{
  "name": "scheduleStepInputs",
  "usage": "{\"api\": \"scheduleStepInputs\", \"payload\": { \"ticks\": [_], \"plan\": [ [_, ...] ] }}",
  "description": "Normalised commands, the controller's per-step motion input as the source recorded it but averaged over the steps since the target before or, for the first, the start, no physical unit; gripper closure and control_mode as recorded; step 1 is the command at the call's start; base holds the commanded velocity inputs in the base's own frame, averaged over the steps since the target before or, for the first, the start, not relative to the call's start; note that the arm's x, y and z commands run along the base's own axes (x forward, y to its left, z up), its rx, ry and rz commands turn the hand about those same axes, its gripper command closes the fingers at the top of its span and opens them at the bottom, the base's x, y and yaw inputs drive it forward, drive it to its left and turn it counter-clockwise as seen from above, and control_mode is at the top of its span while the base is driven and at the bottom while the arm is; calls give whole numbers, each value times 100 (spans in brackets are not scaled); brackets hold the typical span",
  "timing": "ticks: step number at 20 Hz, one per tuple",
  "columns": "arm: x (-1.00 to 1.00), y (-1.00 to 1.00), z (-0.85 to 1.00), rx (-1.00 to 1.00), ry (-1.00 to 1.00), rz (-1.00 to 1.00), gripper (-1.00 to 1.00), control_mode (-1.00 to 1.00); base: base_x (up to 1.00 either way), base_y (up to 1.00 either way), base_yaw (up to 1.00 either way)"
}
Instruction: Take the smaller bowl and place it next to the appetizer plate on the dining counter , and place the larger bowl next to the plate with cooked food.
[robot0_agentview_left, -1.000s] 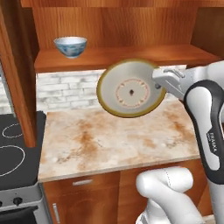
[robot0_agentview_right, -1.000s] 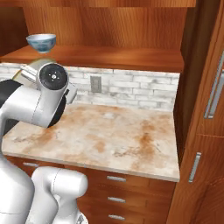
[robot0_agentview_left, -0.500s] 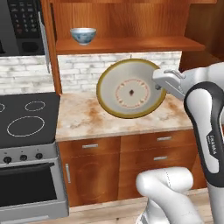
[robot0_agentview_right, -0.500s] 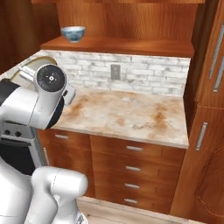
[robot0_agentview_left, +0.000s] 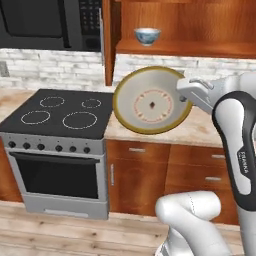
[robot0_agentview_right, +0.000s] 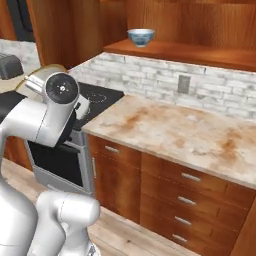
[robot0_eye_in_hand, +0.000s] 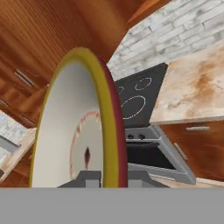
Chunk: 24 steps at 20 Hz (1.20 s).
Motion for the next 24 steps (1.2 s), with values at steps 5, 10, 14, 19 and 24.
{"api": "scheduleStepInputs", "payload": {
  "ticks": [5, 10, 14, 19, 24],
  "plan": [
    [0, 0, 0, 0, 0, 0, 100, 100, -12, 5, 62],
    [0, 0, 0, 0, 0, 0, 100, 100, 0, 0, 68],
    [0, 0, 0, 0, 0, 0, 100, 100, -1, 0, 67],
    [0, 0, 0, 0, 0, 0, 100, 100, -26, 0, 54],
    [0, 0, 0, 0, 0, 0, 100, 100, -27, 0, 48]
  ]
}}
